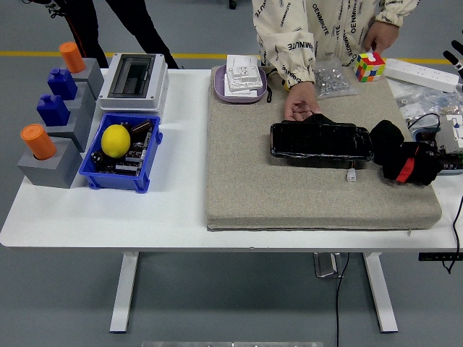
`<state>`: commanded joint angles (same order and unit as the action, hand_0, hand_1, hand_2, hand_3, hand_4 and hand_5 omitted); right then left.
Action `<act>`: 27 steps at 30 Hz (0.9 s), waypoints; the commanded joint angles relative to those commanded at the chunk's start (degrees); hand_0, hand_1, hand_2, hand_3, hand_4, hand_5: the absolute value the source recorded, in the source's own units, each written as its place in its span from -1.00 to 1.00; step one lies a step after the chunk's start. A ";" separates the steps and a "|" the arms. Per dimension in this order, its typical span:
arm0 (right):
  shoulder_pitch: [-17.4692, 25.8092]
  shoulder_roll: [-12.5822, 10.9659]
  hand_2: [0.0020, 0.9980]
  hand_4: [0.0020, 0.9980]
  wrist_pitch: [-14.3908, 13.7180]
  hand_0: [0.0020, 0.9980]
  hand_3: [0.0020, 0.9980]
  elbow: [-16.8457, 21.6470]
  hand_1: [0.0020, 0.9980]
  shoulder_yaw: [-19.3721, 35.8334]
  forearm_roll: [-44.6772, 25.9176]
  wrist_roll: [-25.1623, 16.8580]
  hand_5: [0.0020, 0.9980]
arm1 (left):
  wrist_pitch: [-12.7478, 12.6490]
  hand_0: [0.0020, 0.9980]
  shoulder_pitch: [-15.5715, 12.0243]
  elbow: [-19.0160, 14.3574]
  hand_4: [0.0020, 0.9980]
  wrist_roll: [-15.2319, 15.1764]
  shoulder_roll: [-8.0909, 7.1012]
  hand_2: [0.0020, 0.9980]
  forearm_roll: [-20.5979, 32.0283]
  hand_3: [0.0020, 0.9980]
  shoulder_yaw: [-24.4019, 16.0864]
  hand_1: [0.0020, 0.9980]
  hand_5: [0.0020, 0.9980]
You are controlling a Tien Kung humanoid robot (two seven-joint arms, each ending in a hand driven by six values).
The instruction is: Pick the rag up,wipe the panel,place it on the desk
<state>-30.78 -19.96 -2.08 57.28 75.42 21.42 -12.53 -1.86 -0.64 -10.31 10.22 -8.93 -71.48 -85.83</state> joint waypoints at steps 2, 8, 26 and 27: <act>-0.22 0.37 0.34 1.00 0.05 0.29 0.14 0.02 0.20 0.12 -0.32 0.09 -0.01 | -0.02 0.29 0.11 0.00 0.19 0.00 -0.07 0.47 -0.01 0.13 0.03 0.39 -0.06; -0.35 0.45 0.34 1.00 0.37 0.30 0.14 -0.02 0.20 0.53 -1.52 0.32 0.02 | -0.08 0.29 -0.21 0.00 0.20 0.23 -0.02 0.47 -0.36 0.13 -0.47 0.39 -0.06; -0.12 0.21 0.35 1.00 1.28 0.30 0.15 0.29 0.20 0.09 -3.53 0.65 0.04 | -0.07 0.29 -0.16 0.00 0.19 0.22 -0.37 0.47 -0.38 0.13 -0.12 0.39 -0.06; -0.14 0.21 0.35 1.00 1.29 0.30 0.15 0.34 0.20 0.07 -3.60 0.67 0.04 | -0.07 0.29 -0.17 0.00 0.19 0.22 -0.39 0.47 -0.37 0.13 -0.11 0.39 -0.06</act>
<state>-30.92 -19.75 -0.78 57.62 75.49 17.82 -11.85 -1.93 -0.81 -10.31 10.44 -9.32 -71.86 -85.94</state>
